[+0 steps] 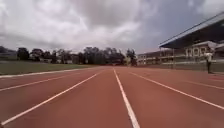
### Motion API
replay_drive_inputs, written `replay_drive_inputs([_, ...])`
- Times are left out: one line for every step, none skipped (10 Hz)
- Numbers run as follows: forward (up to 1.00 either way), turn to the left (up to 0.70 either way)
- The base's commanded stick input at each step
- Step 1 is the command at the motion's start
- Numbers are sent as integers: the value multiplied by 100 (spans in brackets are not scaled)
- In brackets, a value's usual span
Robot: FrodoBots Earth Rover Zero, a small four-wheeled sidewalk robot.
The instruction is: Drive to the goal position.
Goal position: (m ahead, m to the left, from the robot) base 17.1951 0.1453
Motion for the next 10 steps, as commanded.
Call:
replay_drive_inputs([60, 0])
replay_drive_inputs([60, 0])
replay_drive_inputs([60, 0])
replay_drive_inputs([60, 0])
replay_drive_inputs([60, 0])
replay_drive_inputs([60, 0])
replay_drive_inputs([60, 0])
replay_drive_inputs([60, 0])
replay_drive_inputs([60, 0])
replay_drive_inputs([60, 0])
